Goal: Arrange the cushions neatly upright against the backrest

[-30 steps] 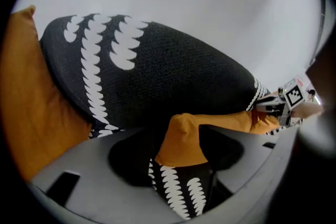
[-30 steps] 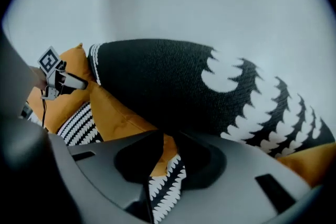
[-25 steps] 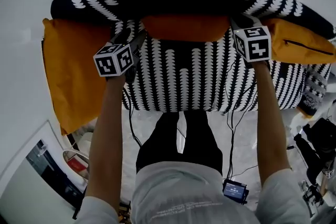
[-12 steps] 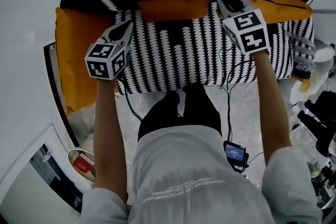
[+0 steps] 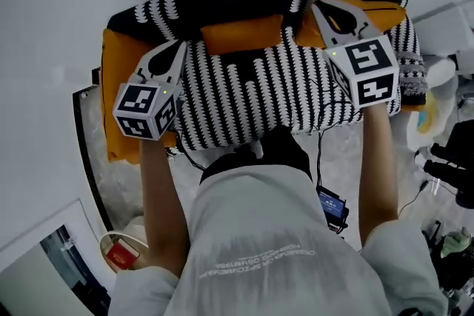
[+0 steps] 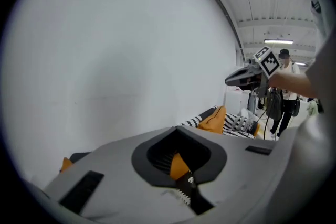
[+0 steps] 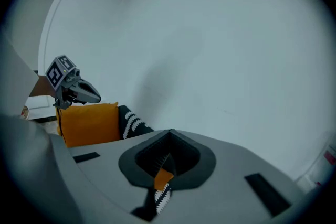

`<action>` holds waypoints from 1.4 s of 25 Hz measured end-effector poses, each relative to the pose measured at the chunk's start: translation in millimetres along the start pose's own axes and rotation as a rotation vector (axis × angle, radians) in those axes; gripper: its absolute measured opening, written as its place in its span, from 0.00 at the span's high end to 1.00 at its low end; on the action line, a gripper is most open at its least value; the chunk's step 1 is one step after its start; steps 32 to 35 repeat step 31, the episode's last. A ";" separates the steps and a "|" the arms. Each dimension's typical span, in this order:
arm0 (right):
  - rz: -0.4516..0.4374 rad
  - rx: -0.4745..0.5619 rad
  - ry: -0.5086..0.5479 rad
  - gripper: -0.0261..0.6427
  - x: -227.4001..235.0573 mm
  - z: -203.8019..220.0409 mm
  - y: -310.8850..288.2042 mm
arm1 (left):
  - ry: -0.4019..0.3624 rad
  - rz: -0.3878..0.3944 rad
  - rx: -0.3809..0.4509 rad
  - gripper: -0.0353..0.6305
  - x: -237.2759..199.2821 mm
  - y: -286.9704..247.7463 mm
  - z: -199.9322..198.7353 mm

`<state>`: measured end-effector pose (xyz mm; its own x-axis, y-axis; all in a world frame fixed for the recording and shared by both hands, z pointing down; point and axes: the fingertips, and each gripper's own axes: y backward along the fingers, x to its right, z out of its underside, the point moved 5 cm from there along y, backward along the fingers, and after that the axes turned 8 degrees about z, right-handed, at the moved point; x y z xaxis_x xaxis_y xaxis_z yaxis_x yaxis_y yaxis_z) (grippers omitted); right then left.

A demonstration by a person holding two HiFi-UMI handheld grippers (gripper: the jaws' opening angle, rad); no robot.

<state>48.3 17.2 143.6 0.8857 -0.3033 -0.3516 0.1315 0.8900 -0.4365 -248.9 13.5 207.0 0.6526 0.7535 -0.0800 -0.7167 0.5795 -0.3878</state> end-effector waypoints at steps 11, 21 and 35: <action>0.053 0.135 -0.023 0.96 -13.9 -55.6 98.9 | -0.210 -0.022 0.151 0.96 60.0 76.3 -92.7; 0.069 0.182 -0.001 0.96 -25.1 -74.0 117.8 | -0.212 -0.063 0.173 0.96 54.8 102.5 -98.7; 0.063 0.155 0.021 0.96 -27.7 -68.9 108.9 | -0.172 -0.059 0.179 0.95 49.0 102.3 -93.6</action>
